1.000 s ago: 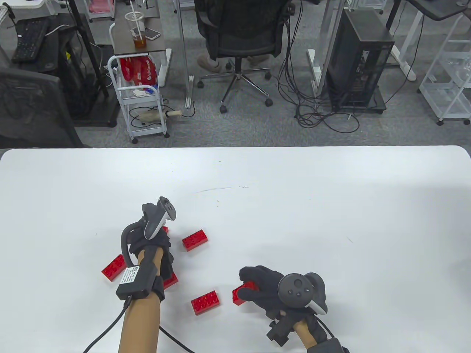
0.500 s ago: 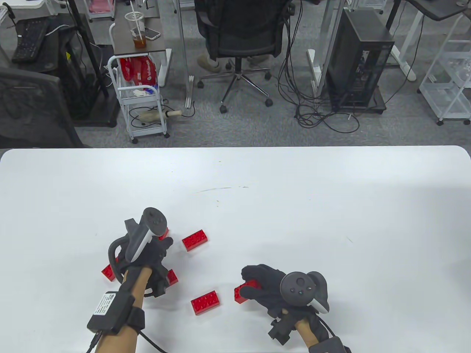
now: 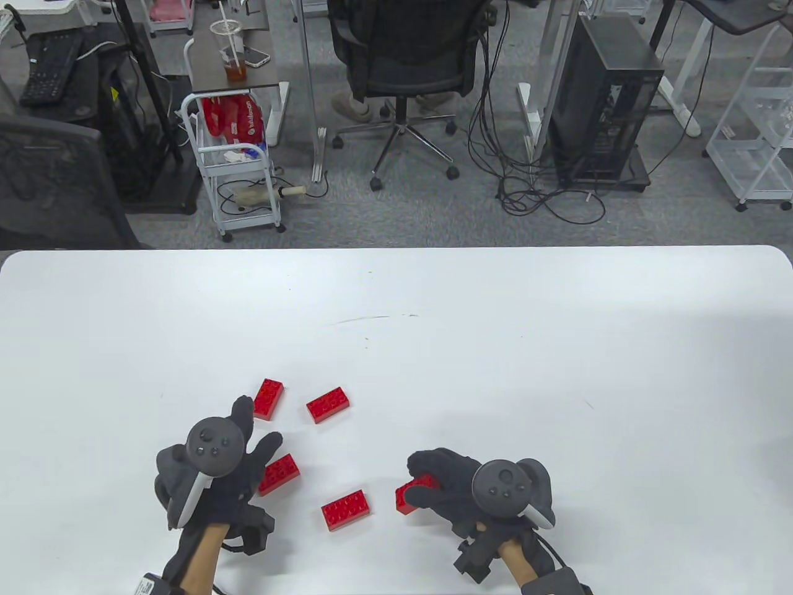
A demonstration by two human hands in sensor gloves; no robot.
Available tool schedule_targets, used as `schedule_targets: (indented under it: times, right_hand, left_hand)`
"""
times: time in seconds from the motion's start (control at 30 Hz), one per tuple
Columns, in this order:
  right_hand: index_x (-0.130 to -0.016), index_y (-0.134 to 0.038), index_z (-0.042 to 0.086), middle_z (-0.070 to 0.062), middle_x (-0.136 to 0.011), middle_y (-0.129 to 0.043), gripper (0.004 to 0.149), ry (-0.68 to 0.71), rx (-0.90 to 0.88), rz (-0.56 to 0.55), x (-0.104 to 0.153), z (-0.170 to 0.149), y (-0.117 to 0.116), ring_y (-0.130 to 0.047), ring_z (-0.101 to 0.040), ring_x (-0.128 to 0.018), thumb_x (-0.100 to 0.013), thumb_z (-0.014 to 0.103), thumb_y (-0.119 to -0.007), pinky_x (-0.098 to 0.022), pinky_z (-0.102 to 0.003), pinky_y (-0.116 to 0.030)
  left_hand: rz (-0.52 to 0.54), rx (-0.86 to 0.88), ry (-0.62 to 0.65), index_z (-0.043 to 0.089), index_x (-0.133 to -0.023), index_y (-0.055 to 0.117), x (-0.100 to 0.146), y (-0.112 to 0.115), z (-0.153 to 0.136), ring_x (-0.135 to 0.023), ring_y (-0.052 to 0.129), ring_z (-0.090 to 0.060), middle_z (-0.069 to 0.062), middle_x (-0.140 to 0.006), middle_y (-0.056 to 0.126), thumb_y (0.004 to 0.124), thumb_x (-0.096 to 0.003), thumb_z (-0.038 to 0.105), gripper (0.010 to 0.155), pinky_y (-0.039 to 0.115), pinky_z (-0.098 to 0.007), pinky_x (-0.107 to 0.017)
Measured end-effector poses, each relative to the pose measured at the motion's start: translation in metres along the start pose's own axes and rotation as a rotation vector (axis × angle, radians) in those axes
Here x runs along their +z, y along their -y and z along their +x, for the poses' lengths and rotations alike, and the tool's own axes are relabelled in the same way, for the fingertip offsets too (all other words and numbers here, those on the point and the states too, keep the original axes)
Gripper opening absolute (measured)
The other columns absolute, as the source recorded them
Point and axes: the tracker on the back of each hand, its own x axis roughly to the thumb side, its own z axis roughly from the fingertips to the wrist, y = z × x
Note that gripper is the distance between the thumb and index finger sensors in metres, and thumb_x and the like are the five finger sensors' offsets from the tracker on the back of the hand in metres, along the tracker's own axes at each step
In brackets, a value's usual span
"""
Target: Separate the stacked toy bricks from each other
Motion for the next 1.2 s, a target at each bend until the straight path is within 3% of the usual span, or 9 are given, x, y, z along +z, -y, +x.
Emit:
schedule_targets:
  times: [0.13, 0.23, 0.4, 0.73, 1.2]
  right_hand:
    - [-0.093, -0.074, 0.021, -0.008, -0.088, -0.085, 0.061, 0.012, 0.025, -0.002, 0.001, 0.003, -0.001, -0.1, -0.027, -0.066, -0.044, 0.057, -0.074, -0.047, -0.04, -0.091]
    - [-0.093, -0.074, 0.022, -0.007, -0.088, -0.085, 0.061, 0.011, 0.028, 0.002, 0.0, 0.004, -0.002, -0.1, -0.026, -0.066, -0.043, 0.058, -0.073, -0.048, -0.04, -0.092]
    - [-0.093, -0.073, 0.023, -0.006, -0.088, -0.085, 0.062, -0.005, 0.035, 0.001, -0.002, 0.003, -0.004, -0.101, -0.024, -0.066, -0.042, 0.059, -0.074, -0.048, -0.037, -0.093]
    - [-0.092, -0.07, 0.024, -0.006, -0.092, -0.085, 0.063, -0.095, 0.065, -0.101, -0.006, -0.003, 0.0, -0.105, -0.02, -0.067, -0.039, 0.058, -0.077, -0.048, -0.03, -0.098]
    - [-0.094, -0.068, 0.024, -0.005, -0.096, -0.082, 0.055, -0.252, 0.175, -0.039, -0.062, -0.006, -0.017, -0.104, -0.024, -0.073, -0.046, 0.048, -0.08, -0.044, -0.029, -0.096]
  left_hand:
    - [0.071, 0.009, 0.039, 0.024, -0.114, 0.058, 0.007, 0.009, -0.008, -0.09, 0.092, -0.03, -0.003, -0.108, 0.08, 0.078, -0.0435, 0.058, 0.08, 0.066, -0.052, -0.075]
    - [0.018, 0.032, 0.057, 0.024, -0.114, 0.057, 0.006, 0.013, -0.013, -0.089, 0.092, -0.029, -0.003, -0.109, 0.08, 0.078, -0.0436, 0.058, 0.08, 0.066, -0.052, -0.075]
    - [0.045, 0.087, 0.069, 0.025, -0.113, 0.058, 0.003, 0.011, -0.02, -0.088, 0.092, -0.03, -0.003, -0.108, 0.081, 0.079, -0.0433, 0.057, 0.08, 0.067, -0.053, -0.075]
    - [0.056, 0.119, 0.131, 0.025, -0.112, 0.06, 0.008, 0.01, -0.018, -0.086, 0.094, -0.028, -0.001, -0.106, 0.083, 0.079, -0.0431, 0.057, 0.078, 0.068, -0.052, -0.074]
    - [0.011, 0.144, 0.152, 0.026, -0.112, 0.06, 0.007, 0.013, -0.02, -0.085, 0.095, -0.027, -0.001, -0.105, 0.083, 0.079, -0.0433, 0.056, 0.077, 0.069, -0.052, -0.074]
